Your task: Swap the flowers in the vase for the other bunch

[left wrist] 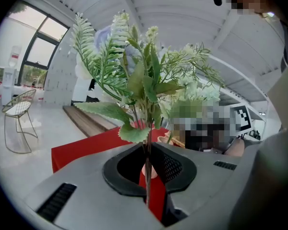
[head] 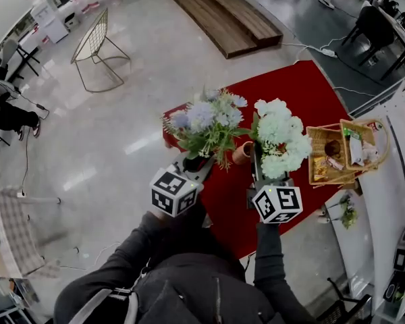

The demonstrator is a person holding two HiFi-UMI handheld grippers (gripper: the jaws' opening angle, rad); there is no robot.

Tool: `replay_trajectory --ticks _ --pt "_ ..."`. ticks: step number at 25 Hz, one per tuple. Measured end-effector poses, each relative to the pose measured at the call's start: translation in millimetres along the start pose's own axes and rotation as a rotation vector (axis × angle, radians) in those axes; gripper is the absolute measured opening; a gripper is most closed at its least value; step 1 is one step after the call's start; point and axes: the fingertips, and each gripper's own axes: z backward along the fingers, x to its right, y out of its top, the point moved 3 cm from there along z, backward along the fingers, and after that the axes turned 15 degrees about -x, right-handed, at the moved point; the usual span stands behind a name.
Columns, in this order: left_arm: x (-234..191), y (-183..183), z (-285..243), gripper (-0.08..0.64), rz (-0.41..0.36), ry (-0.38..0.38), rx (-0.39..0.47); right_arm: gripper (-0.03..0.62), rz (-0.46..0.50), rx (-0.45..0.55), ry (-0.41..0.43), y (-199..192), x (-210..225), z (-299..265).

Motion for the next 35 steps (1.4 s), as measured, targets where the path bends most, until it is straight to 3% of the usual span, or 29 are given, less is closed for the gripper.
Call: replay_trajectory --ticks 18,35 --pt "-3 -3 1 0.044 0.007 0.009 -0.010 0.071 0.057 -0.061 -0.036 -30 -4 -14" --pt "-3 -5 -3 0.046 0.023 0.007 -0.016 0.086 0.131 -0.049 -0.051 -34 -5 -14"
